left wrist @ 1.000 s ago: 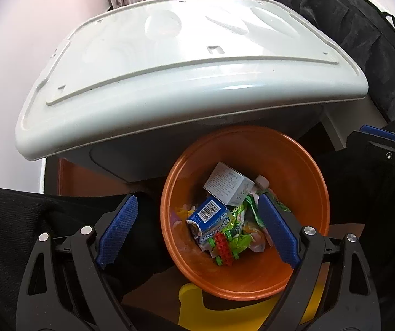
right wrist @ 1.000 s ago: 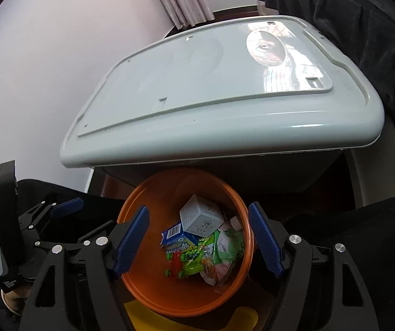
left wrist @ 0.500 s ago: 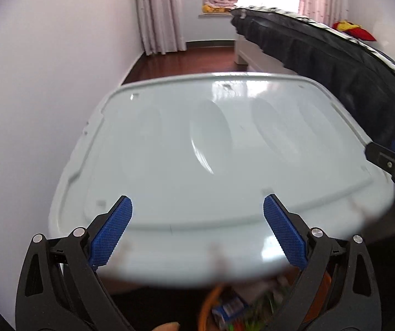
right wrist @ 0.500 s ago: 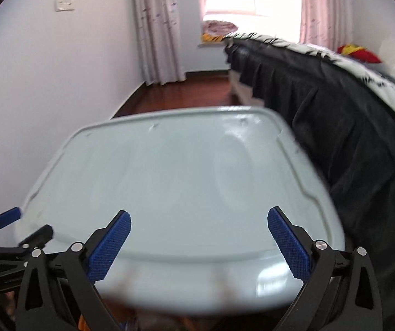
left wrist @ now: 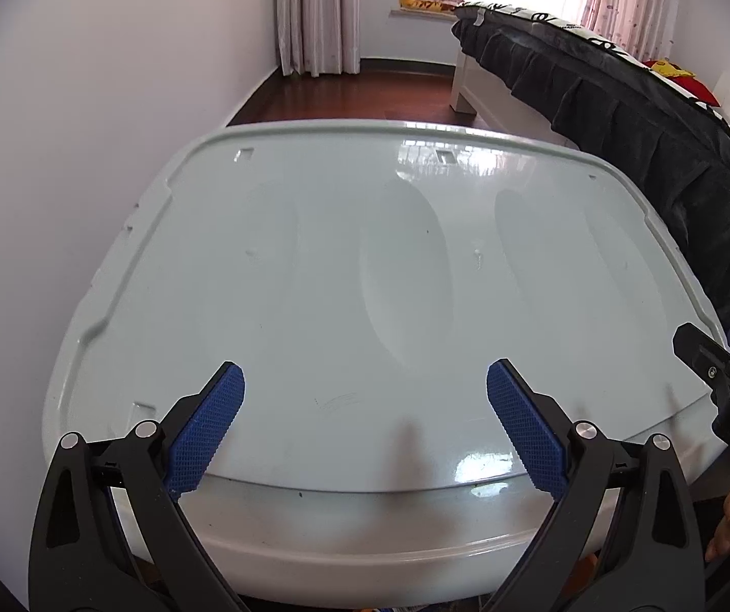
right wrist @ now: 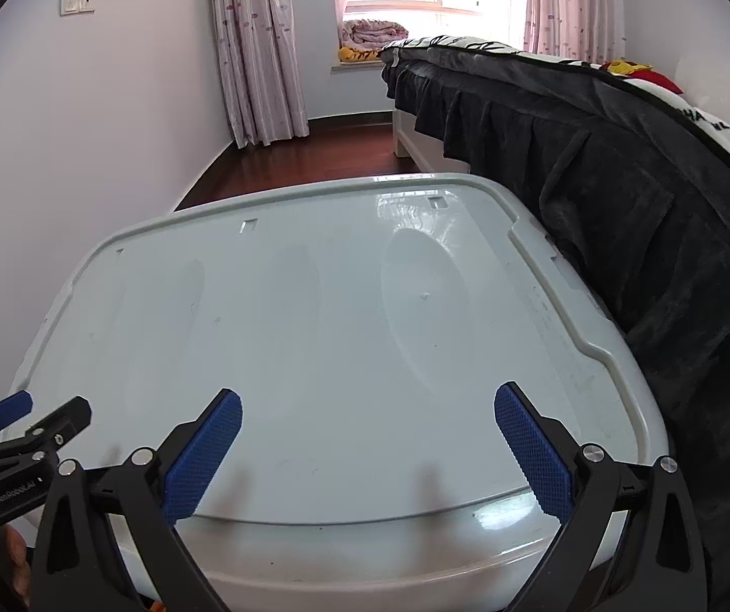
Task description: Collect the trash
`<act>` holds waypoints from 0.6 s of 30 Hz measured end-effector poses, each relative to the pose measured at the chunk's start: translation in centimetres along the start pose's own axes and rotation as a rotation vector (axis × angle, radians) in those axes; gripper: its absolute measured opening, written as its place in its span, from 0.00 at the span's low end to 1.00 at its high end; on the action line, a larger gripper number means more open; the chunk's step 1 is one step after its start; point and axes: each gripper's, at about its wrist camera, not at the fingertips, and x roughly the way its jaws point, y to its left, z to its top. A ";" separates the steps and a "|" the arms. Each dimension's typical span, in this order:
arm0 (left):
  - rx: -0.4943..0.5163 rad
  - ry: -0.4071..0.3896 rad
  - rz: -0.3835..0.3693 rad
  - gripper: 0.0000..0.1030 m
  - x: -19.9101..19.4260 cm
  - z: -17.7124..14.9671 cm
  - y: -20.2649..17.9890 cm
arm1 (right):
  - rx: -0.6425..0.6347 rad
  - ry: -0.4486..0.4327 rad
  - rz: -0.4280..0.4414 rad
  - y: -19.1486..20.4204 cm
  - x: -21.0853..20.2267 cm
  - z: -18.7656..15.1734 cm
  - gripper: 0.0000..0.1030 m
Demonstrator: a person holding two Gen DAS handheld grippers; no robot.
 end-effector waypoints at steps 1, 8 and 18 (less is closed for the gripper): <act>-0.002 0.001 -0.001 0.91 0.1 0.0 0.1 | -0.001 0.001 0.002 0.0 -0.2 -0.1 0.95; -0.024 -0.008 0.006 0.92 -0.2 -0.2 0.4 | -0.004 0.002 0.008 0.3 -0.5 -0.4 0.95; -0.027 -0.037 0.027 0.93 -0.6 -0.1 0.6 | 0.009 0.007 0.008 0.1 -0.5 -0.4 0.95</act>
